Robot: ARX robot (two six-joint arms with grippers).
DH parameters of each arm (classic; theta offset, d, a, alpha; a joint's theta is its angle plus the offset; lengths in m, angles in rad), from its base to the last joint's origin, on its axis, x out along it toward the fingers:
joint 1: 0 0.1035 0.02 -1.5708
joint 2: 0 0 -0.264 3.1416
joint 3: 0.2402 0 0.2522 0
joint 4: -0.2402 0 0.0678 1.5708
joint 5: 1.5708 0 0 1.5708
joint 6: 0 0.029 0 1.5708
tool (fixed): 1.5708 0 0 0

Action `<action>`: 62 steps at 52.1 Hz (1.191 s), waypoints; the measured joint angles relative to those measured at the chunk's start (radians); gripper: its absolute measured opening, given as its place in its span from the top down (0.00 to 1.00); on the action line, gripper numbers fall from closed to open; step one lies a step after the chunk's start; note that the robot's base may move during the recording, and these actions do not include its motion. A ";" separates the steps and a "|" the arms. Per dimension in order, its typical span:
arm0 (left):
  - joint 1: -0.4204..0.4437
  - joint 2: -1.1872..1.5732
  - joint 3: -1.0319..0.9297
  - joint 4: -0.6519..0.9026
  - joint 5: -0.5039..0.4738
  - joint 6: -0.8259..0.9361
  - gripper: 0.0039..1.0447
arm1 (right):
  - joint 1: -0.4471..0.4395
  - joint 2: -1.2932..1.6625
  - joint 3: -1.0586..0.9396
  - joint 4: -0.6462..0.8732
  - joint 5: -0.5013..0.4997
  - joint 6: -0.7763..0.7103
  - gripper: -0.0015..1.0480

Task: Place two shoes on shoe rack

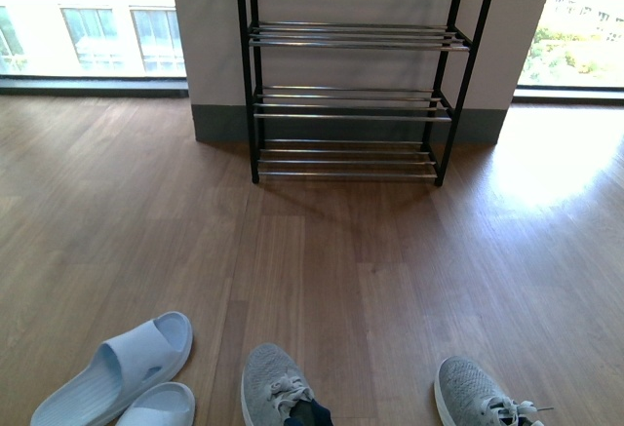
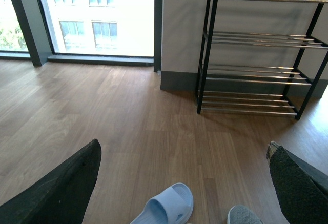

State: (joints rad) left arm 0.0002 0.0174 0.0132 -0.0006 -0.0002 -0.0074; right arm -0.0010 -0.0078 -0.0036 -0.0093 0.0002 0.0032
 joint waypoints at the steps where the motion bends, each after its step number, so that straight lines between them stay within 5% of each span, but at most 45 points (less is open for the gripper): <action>1: 0.000 0.000 0.000 0.000 0.000 0.000 0.09 | 0.000 0.000 0.000 0.000 0.000 0.000 0.09; 55: 0.000 0.000 0.000 0.000 0.000 0.000 0.09 | 0.000 0.000 0.000 0.000 0.003 0.000 0.09; 59: 0.000 0.000 0.000 0.000 0.000 0.000 0.09 | 0.106 0.003 0.002 0.034 0.293 0.082 0.09; 62: 0.000 0.000 0.000 0.000 0.001 0.000 0.09 | 0.146 0.013 0.010 0.015 0.377 0.143 0.09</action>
State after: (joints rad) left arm 0.0002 0.0174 0.0135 -0.0006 0.0006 -0.0074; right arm 0.1455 0.0048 0.0059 0.0055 0.3775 0.1459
